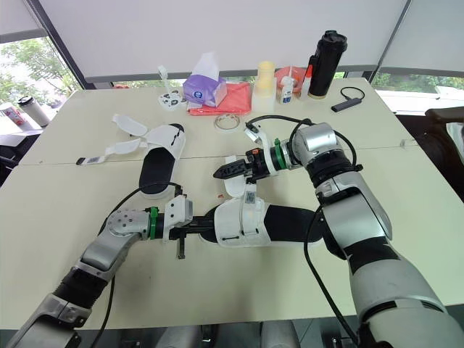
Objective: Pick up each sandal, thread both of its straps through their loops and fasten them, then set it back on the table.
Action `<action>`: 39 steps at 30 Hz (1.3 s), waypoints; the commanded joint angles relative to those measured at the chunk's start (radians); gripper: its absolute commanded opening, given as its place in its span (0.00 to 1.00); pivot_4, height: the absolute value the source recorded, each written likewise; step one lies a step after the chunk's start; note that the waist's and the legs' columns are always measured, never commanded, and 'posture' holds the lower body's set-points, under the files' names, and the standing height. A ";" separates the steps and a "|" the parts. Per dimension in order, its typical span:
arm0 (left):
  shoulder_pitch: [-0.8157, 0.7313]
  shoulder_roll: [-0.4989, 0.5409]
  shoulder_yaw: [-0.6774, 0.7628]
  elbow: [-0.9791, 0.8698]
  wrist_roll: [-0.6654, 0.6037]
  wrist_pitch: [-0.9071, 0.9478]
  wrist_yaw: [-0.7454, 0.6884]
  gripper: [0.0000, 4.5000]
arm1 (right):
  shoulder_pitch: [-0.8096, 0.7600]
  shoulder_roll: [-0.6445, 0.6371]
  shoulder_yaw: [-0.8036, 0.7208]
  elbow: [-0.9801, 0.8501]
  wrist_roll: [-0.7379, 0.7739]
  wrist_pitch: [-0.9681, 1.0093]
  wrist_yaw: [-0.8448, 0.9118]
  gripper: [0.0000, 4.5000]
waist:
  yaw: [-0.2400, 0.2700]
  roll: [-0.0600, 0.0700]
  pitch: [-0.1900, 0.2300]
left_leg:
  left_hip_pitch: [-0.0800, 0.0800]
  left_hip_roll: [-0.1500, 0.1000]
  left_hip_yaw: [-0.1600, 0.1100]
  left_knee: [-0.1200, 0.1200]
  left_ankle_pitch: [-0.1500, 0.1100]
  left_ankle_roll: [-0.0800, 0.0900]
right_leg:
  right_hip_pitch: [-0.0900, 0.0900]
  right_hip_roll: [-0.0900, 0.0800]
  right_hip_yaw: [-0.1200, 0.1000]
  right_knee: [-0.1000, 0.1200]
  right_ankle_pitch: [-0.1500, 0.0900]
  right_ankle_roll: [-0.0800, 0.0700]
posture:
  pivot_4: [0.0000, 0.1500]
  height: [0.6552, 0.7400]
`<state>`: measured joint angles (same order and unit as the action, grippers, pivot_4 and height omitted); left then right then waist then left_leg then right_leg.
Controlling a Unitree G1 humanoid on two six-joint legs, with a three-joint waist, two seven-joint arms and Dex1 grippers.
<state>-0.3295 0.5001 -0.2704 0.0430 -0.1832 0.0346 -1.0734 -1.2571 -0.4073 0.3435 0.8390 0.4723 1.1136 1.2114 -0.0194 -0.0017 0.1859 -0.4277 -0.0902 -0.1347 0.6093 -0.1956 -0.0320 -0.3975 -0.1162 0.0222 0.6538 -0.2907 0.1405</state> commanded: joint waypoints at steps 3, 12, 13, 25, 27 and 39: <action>0.018 0.007 -0.008 0.000 0.019 0.017 0.008 0.00 | -0.027 0.017 -0.038 -0.018 -0.037 -0.023 0.048 0.80 | -0.001 0.000 0.000 | 0.000 0.000 0.000 0.000 0.000 0.000 | 0.000 0.000 0.000 0.000 0.000 0.000 | 1.00 1.00; 0.015 0.005 -0.011 0.000 0.018 0.019 0.004 0.00 | -0.006 0.010 -0.055 -0.076 -0.067 -0.008 0.069 0.00 | 0.000 0.000 0.000 | 0.000 0.000 0.000 0.001 0.000 0.000 | 0.000 0.000 0.000 0.001 0.000 0.000 | 1.00 1.00; 0.014 0.004 -0.012 0.000 0.018 0.019 0.004 0.00 | 0.014 -0.005 -0.049 -0.136 -0.066 -0.021 0.079 0.00 | 0.000 0.000 0.000 | 0.000 0.000 0.000 0.001 0.000 0.000 | 0.000 0.000 0.000 0.001 0.000 0.000 | 1.00 1.00; 0.016 0.007 -0.010 0.008 0.017 0.015 0.001 0.00 | 0.484 -0.267 -0.045 -0.986 -0.072 -0.274 0.089 0.00 | 0.004 0.000 0.000 | 0.000 0.000 0.000 0.002 0.000 0.000 | 0.003 -0.001 -0.001 0.001 0.000 0.001 | 1.00 1.00; 0.011 0.005 -0.009 0.024 0.019 0.012 -0.001 0.00 | 0.573 -0.302 -0.037 -1.092 -0.075 -0.317 0.087 0.00 | 0.004 0.000 0.000 | 0.000 0.000 0.000 0.002 0.000 0.000 | 0.002 -0.001 -0.001 0.001 0.000 0.001 | 1.00 1.00; -0.015 0.011 -0.008 0.050 0.015 0.007 -0.022 0.00 | 0.749 -0.226 0.035 -1.082 -0.462 -0.991 -0.204 0.00 | 0.000 -0.002 -0.001 | 0.003 0.001 0.000 0.004 0.001 -0.001 | 0.006 0.001 -0.001 0.001 0.000 0.000 | 1.00 1.00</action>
<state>-0.3540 0.4954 -0.2767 0.0805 -0.1833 0.0342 -1.0830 -0.5102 -0.6346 0.3700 -0.2472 0.0608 0.2114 1.0366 -0.0195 -0.0033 0.1849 -0.4241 -0.0888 -0.1347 0.6129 -0.1951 -0.0332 -0.3911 -0.1155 0.0213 0.6550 -0.2906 0.1408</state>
